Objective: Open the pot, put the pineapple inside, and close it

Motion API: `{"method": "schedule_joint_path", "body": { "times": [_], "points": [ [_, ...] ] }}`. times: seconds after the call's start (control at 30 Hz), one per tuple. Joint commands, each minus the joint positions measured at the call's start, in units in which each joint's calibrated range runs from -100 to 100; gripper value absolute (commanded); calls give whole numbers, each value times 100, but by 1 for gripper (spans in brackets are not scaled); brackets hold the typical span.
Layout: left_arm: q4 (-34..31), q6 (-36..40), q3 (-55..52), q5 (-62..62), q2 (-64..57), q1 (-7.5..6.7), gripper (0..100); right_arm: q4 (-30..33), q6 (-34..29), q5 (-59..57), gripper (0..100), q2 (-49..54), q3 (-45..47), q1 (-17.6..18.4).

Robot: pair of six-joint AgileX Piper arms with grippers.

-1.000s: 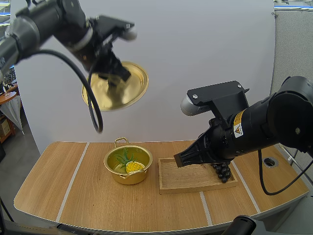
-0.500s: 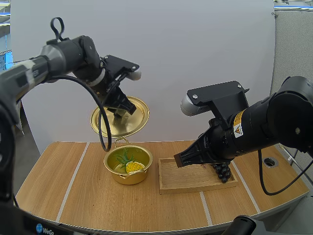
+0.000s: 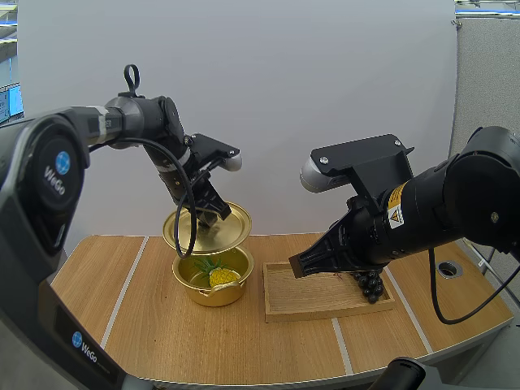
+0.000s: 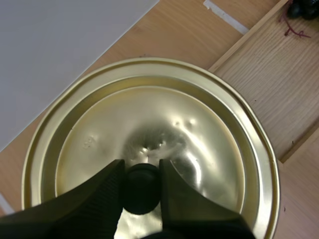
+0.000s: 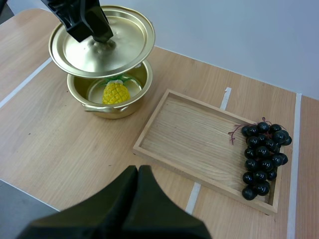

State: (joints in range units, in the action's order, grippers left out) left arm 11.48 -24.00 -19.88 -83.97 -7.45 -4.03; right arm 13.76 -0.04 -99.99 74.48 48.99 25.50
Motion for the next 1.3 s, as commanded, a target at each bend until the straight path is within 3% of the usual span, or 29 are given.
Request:
{"method": "schedule_joint_path", "body": {
  "times": [0.0,0.6,1.1,1.2,1.27],
  "points": [
    [583,-591,-282,422,300,-20,0,-9,2,-1,0,54,16,-12],
    [409,-856,-1107,1599,533,-20,0,-9,2,-1,0,54,16,-12],
    [400,-856,-1107,1652,977,-20,1,-9,2,-1,0,54,16,-12],
    [397,-856,-1107,1606,977,-20,14,-9,2,-1,0,54,16,-12],
    [374,-856,-1107,1515,977,-20,36,-9,2,-1,0,54,16,-12]
  ]
}}
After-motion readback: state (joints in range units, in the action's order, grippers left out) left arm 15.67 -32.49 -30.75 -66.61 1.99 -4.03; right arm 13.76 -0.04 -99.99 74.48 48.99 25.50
